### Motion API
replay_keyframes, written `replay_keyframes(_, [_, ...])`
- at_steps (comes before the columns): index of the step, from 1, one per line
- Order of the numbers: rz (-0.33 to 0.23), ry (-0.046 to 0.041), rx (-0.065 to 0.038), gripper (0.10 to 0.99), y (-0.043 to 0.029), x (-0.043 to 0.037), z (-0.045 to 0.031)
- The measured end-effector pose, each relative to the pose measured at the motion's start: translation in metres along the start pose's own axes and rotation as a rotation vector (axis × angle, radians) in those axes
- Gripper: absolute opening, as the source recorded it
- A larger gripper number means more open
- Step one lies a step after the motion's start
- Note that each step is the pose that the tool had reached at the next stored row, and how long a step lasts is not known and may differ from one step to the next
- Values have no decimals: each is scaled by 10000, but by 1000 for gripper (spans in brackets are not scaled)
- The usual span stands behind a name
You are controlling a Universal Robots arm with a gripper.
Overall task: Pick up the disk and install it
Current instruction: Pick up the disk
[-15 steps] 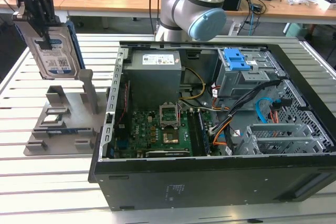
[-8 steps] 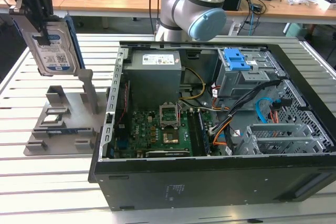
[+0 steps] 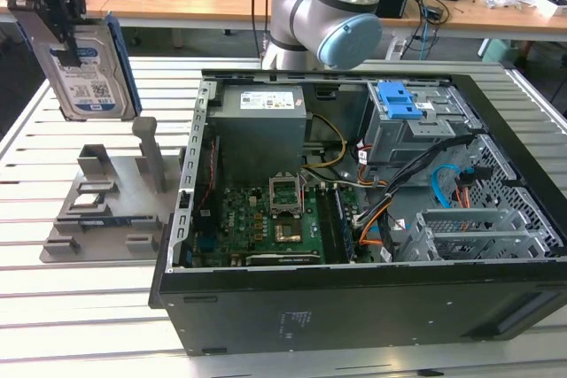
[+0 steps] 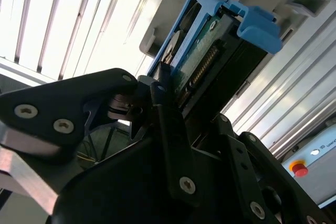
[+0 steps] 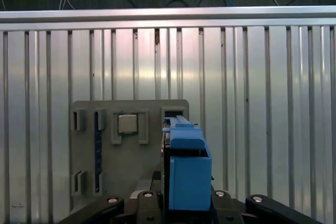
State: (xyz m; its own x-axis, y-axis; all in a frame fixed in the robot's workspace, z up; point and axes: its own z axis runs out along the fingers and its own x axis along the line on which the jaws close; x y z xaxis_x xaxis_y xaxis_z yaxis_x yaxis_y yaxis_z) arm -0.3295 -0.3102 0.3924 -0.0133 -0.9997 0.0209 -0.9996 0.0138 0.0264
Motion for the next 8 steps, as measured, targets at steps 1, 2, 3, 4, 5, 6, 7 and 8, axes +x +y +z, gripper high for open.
replay_keyframes(1, [0, 0, 0, 357, 0, 0, -9])
replay_keyframes(2, [-1, 0, 0, 357, 0, 0, -26])
replay_keyframes(3, [0, 0, 0, 357, 1, 0, -39])
replay_keyframes(4, [0, 0, 0, 357, 1, 0, -50])
replay_keyframes(5, [0, 0, -1, 357, 1, 0, -67])
replay_keyframes(6, [0, 0, -1, 357, 1, 0, -86])
replay_keyframes(7, [0, 0, 0, 357, 1, 0, -106])
replay_keyframes(8, [0, 0, 0, 357, 2, -1, -134])
